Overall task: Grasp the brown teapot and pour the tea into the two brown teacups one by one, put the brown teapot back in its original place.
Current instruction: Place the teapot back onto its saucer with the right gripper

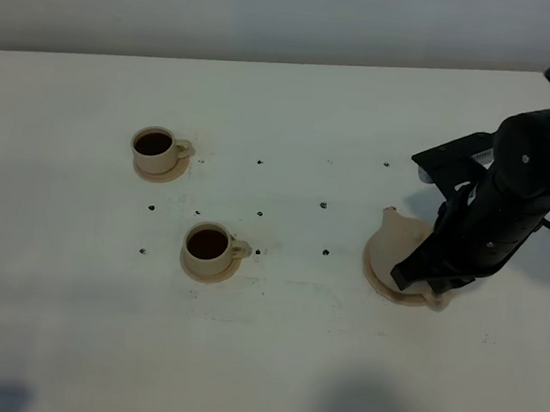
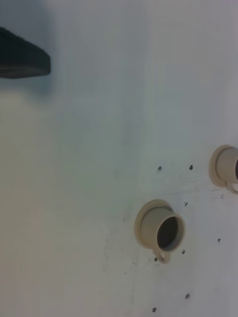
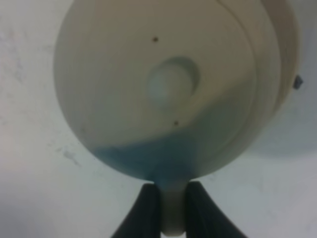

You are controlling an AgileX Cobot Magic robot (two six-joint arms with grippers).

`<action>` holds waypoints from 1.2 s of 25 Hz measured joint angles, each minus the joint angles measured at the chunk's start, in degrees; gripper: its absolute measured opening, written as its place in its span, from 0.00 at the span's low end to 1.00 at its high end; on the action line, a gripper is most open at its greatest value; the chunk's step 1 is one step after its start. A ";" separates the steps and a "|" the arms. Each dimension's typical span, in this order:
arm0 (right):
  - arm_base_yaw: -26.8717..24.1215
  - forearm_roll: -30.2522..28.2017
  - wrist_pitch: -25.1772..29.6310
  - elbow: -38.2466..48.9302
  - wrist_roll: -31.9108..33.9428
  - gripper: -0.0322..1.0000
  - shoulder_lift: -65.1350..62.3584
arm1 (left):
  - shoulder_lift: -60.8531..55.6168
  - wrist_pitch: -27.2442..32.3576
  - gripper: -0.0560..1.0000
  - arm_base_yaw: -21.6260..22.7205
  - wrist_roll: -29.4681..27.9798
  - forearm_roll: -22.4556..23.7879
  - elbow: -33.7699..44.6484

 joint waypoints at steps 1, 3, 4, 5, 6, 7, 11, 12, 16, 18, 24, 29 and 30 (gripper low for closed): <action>0.00 0.00 -0.22 0.00 0.00 0.14 0.27 | 0.00 0.00 0.57 0.00 0.00 0.00 0.00; 0.00 0.00 -0.60 0.00 0.00 0.14 0.40 | 0.00 0.00 0.57 0.00 0.00 0.00 0.00; 0.00 0.00 -0.71 0.00 0.00 0.14 0.40 | 0.00 0.00 0.57 0.00 0.00 0.00 0.00; 0.00 0.00 -0.77 0.00 0.00 0.14 0.40 | 0.00 0.00 0.57 0.00 0.00 0.00 0.00; 0.00 0.00 -0.77 0.00 0.00 0.14 0.40 | 0.00 0.00 0.57 0.00 0.00 0.00 0.00; 0.00 0.00 -0.77 0.00 0.00 0.14 0.40 | 0.00 0.00 0.57 0.00 0.00 0.00 0.00; 0.00 0.00 -0.77 0.00 0.00 0.14 0.40 | 0.00 0.00 0.57 0.00 0.00 0.00 0.00; 0.00 0.00 -0.77 0.00 0.00 0.14 0.40 | 0.00 0.00 0.57 0.00 0.00 0.00 0.00; 0.00 0.00 -1.19 0.00 0.00 0.14 0.40 | 0.00 0.00 0.57 0.00 0.00 0.00 0.00; 0.00 0.00 -2.07 0.00 0.00 0.14 0.40 | 0.00 0.00 0.57 0.00 0.00 0.00 0.00; 0.05 -0.12 -1.97 0.00 0.05 0.15 0.44 | 0.00 0.00 0.57 0.00 0.00 0.00 0.00; 0.05 -0.22 -0.21 0.00 0.05 0.25 0.44 | 0.00 0.00 0.57 0.00 0.00 0.00 0.00; 0.05 -0.22 0.07 0.00 0.05 0.27 0.44 | 0.00 0.00 0.57 0.00 0.00 0.00 0.00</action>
